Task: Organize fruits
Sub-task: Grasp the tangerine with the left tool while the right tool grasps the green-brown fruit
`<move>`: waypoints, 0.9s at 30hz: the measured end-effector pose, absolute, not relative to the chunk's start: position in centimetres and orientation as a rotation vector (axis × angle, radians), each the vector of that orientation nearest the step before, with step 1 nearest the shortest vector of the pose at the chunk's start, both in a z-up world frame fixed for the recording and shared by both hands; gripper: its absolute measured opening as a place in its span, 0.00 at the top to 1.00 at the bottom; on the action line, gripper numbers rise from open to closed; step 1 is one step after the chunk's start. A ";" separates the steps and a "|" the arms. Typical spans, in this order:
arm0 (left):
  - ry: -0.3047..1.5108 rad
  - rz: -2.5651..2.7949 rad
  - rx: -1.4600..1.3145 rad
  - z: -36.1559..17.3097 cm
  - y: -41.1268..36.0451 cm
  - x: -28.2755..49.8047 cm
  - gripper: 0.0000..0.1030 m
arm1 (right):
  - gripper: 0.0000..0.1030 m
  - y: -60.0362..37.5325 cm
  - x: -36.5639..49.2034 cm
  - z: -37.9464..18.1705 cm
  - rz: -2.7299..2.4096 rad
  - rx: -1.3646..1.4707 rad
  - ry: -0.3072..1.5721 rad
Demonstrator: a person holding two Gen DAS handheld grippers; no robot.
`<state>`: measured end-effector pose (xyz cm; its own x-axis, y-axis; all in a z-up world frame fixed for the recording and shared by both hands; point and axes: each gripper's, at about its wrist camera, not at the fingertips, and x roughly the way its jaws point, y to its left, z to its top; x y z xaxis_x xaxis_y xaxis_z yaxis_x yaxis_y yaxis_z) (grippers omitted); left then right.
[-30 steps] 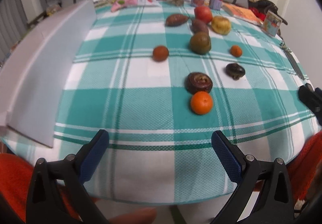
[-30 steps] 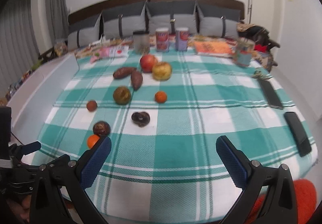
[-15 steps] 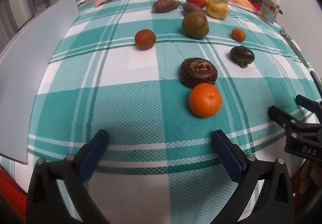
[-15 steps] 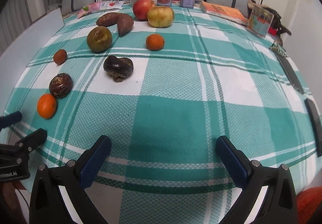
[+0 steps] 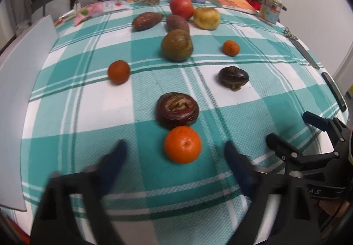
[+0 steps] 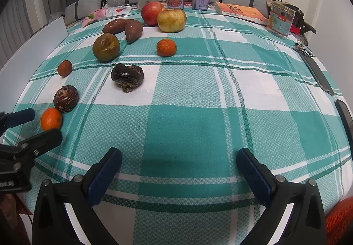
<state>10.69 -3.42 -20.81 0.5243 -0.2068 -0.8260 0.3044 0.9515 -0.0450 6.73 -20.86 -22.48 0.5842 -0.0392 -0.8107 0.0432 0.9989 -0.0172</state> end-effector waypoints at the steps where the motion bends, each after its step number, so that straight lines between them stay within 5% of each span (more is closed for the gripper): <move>1: 0.986 -0.315 0.113 -21.0 -3.4 10.8 0.54 | 0.00 -20.9 6.7 -22.5 -0.047 0.003 0.945; 5: 0.961 -0.325 0.093 -20.7 -2.8 10.6 0.70 | 0.00 -20.9 6.6 -22.5 -0.047 0.004 0.946; 18: 0.930 -0.157 0.053 -19.9 4.2 11.7 0.71 | 0.00 -21.2 6.9 -22.3 -0.021 0.007 0.979; 27: 0.951 -0.163 -0.020 -20.2 5.4 12.3 0.71 | 0.00 -17.6 14.7 -16.7 0.196 0.077 0.978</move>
<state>12.31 5.41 -20.25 0.5697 -0.1480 -0.8084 0.1306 0.9875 -0.0887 14.65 -17.64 -16.71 0.5429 0.2001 -0.8156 -0.1306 0.9795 0.1534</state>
